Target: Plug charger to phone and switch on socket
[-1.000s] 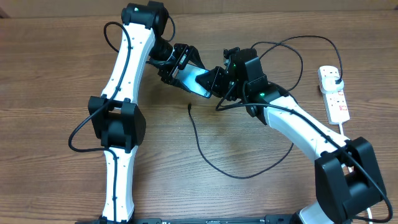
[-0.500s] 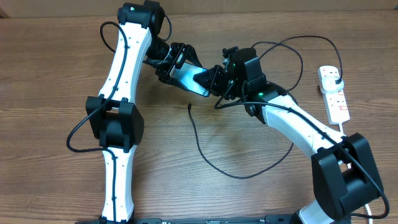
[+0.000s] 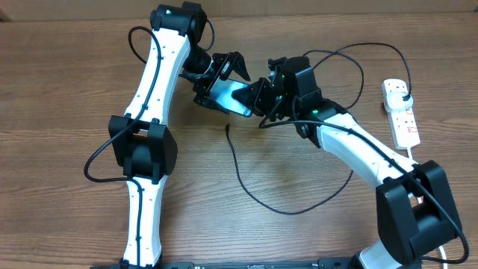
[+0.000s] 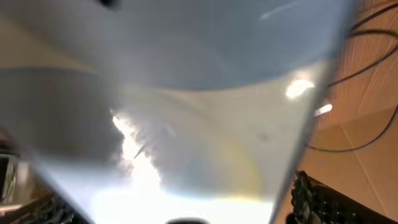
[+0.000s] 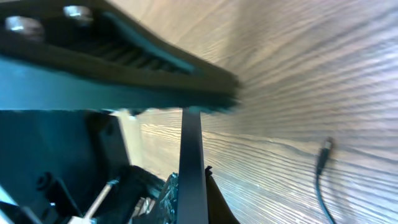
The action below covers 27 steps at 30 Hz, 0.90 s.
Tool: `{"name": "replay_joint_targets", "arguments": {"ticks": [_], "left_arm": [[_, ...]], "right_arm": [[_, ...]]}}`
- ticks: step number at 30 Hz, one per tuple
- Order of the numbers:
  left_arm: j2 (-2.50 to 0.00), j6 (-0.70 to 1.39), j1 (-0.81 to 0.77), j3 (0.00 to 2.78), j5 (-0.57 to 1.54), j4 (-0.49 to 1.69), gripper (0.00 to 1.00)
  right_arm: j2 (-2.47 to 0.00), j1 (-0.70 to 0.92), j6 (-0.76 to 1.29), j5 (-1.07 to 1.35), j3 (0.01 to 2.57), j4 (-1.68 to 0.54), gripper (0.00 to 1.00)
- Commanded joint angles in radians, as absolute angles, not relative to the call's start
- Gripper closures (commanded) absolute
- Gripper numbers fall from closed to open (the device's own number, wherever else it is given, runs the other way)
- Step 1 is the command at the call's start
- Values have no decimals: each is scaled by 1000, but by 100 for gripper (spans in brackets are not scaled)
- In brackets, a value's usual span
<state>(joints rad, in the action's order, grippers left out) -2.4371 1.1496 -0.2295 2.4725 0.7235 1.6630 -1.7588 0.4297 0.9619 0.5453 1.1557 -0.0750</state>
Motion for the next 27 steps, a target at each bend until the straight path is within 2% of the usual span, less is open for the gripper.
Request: {"name": "replay_joint_targets", "arguments": {"ticks": [1,7,10,14,18,24,27], "left_arm": [[-2433,1098,-224,2471,659,1616,0],[-2433,725,-182,2471,659,1426,0],[-2433,521,-146,2471,800,1348,0],[-2430,505,-83,2473,904,1279,12],[-2392,472,-43,2500,907,1278,1],[-2251,379,-56,2535,807,1327,0],[-2193,357,-67,2535,833,1364,0]], "right_arm": [[-1729,386,961,546,1185,-123,96],[-1728,253,933,574,1185,-224,96],[-1723,203,912,642,1185,-230,96],[-1679,184,854,675,1185,-231,96],[-1571,183,809,640,1185,-246,96],[-1478,183,814,640,1185,-269,96],[-1457,183,844,614,1185,-271,96]]}}
